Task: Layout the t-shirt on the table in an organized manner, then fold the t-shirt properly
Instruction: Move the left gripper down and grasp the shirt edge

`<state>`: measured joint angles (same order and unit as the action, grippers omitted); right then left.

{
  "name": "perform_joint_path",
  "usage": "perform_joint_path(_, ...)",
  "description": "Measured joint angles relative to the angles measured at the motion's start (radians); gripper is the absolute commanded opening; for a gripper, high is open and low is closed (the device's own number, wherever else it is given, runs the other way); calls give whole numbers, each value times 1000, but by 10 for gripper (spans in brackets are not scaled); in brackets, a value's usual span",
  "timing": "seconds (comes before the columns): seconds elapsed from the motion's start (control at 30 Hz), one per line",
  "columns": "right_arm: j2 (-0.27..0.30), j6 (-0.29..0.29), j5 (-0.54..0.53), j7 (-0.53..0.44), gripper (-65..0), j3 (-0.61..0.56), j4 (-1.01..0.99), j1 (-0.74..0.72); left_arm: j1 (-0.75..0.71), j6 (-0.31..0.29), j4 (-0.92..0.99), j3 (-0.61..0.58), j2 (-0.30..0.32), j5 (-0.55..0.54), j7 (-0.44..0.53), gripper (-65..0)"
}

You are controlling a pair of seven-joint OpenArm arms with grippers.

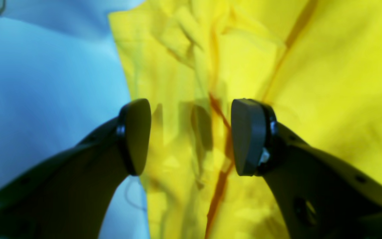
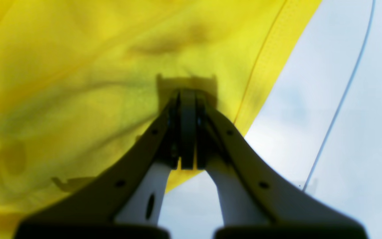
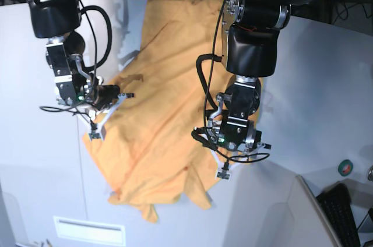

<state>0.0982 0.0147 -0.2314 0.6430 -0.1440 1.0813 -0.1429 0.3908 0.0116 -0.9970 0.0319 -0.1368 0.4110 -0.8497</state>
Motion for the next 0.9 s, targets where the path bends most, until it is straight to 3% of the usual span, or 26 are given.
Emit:
perform_joint_path(0.3, 0, 0, 0, 2, -650, 0, 0, 0, 5, 0, 88, 1, 1, -3, 37, -286)
perform_joint_path(0.53, 0, 0, 0, 0, -650, 0, 0, 0, 13, 2, 103, 151, 3, 5, 90, -293)
perform_joint_path(0.8, 0, 0, 0, 0, -650, 0, 0, 0, 13, 0, 103, 143, -7, -8, 91, -632)
perform_joint_path(0.9, 0, 0, 0, 0, -650, 0, 0, 0, 13, 0, 103, 155, -2, -7, 91, -650)
